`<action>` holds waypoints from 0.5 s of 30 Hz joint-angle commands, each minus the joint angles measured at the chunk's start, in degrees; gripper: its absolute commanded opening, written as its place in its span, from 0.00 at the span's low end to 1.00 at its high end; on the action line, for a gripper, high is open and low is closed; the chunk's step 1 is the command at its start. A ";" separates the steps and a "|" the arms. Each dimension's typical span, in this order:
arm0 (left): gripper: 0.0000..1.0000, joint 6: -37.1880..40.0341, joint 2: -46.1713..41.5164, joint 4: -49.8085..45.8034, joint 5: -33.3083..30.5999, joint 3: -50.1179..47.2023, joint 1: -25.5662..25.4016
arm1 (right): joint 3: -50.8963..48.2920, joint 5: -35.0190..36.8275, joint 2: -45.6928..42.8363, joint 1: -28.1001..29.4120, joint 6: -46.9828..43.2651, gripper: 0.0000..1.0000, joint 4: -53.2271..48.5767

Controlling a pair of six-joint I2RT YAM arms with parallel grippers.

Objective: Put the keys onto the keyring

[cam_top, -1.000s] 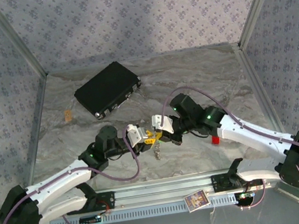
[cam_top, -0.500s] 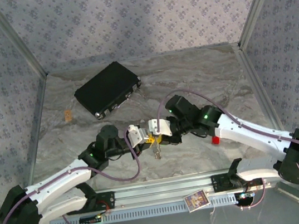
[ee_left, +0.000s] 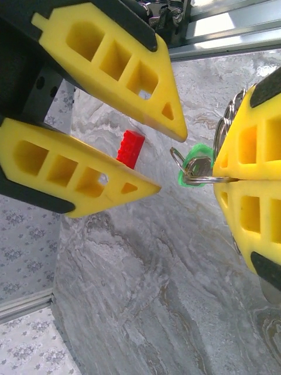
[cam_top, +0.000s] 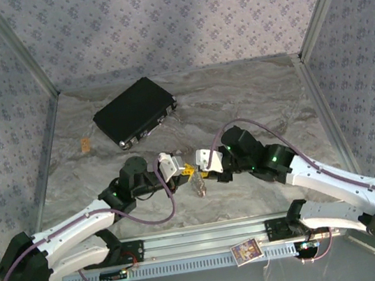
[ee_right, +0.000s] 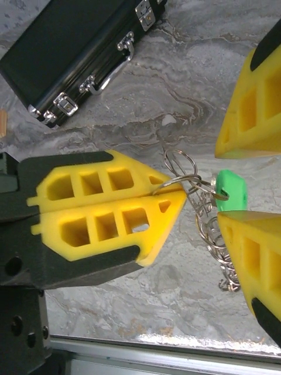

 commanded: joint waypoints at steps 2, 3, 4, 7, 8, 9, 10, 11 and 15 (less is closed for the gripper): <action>0.00 -1.21 -0.58 3.46 -0.06 -0.29 -0.10 | 0.05 0.89 -0.05 0.82 1.00 0.29 2.06; 0.00 -1.17 -0.56 3.50 -0.05 -0.26 -0.07 | 0.08 1.01 0.06 0.93 0.96 0.26 2.15; 0.00 -1.17 -0.59 3.49 -0.06 -0.24 -0.04 | 0.19 1.10 0.17 1.01 0.87 0.24 2.18; 0.00 -1.07 -0.59 3.58 -0.06 -0.35 -0.05 | 0.24 0.99 0.27 1.04 0.68 0.19 2.11; 0.00 -1.06 -0.59 3.70 0.02 -0.40 -0.08 | 0.27 0.88 0.41 1.11 0.64 0.17 1.98; 0.00 -1.12 -0.59 3.65 0.09 -0.40 -0.04 | 0.41 0.81 0.54 1.18 0.65 0.13 1.69; 0.00 -1.12 -0.57 3.78 -0.01 -0.40 -0.09 | 0.49 0.76 0.69 1.15 0.56 0.09 1.47; 0.00 -1.12 -0.51 3.73 -0.05 -0.40 -0.08 | 0.56 0.64 0.70 1.13 0.55 0.06 1.30; 0.00 -1.19 -0.58 4.05 -0.22 -0.31 -0.05 | 0.60 -0.51 1.04 1.28 0.25 0.00 0.51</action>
